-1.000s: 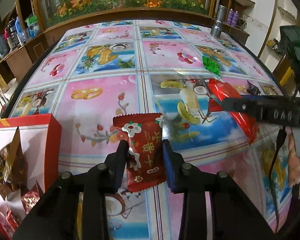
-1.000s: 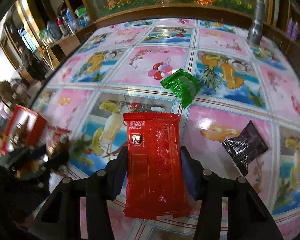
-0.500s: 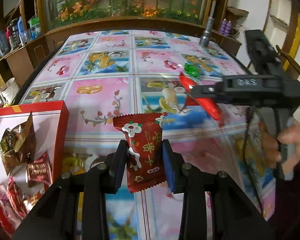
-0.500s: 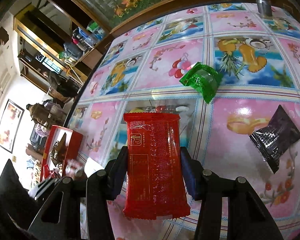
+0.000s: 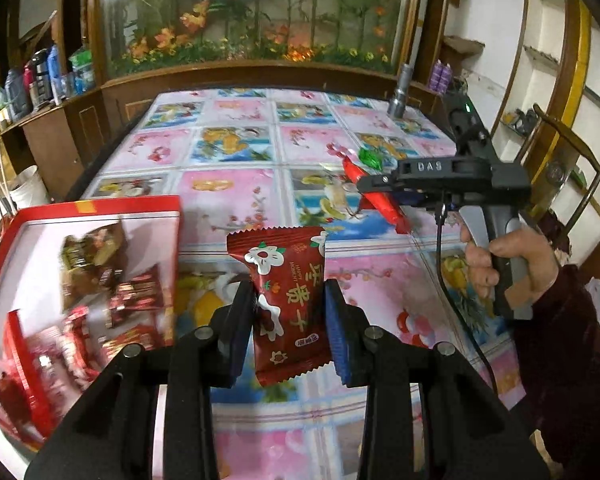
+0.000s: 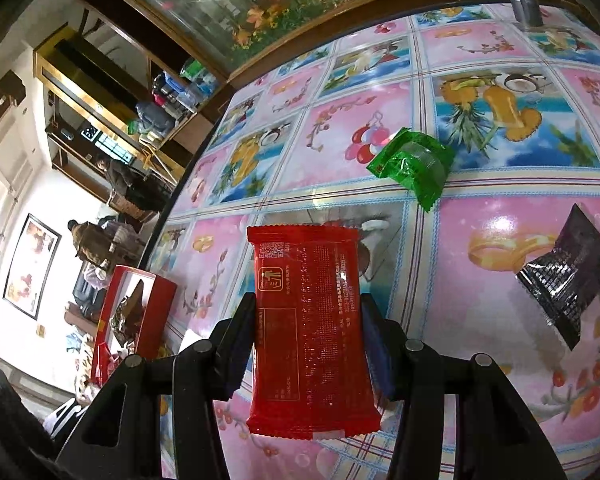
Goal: Organize snacks
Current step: 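Carry both red packets over the box and open both tools to drop them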
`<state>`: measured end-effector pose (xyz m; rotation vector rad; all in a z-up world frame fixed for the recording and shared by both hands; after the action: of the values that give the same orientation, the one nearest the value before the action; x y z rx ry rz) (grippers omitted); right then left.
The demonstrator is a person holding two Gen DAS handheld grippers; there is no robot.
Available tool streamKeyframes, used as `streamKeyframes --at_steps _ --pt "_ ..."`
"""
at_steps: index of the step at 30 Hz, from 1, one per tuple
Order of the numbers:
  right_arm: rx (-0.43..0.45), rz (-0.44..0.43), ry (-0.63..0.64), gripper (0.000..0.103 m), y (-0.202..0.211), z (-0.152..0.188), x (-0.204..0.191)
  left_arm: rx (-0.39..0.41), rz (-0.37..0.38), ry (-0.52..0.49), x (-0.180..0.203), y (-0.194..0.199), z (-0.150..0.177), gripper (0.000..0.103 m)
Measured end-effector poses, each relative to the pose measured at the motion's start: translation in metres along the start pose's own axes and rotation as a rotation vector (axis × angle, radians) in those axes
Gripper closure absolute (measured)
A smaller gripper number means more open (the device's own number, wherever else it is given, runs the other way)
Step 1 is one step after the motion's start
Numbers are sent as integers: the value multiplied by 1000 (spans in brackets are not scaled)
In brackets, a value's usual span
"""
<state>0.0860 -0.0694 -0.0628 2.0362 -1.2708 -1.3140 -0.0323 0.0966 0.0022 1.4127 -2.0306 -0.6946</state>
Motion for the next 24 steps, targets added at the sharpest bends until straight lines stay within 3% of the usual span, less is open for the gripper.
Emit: streamKeyframes --at_steps 10,16,24 --pt "46 -75 39 52 0 14 -45 76 -54 85 -51 36 10 71" --pt "43 -193 69 53 -8 32 -98 125 -111 143 -90 56 10 71" --pt "0 -435 126 53 -31 55 -198 175 -237 209 -142 77 17 71"
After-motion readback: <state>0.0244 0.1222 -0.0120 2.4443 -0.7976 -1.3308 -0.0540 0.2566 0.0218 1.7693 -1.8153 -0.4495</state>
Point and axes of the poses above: each gripper's, at about its wrist camera, not at the fingertips, and y roughly against the way its jaws point, x to its right, z to its underside, the point moved 6 cm from there along -y, roughly the way its jaws point, and after that the axes turned 5 degrees about z, right-handed, at the moved point
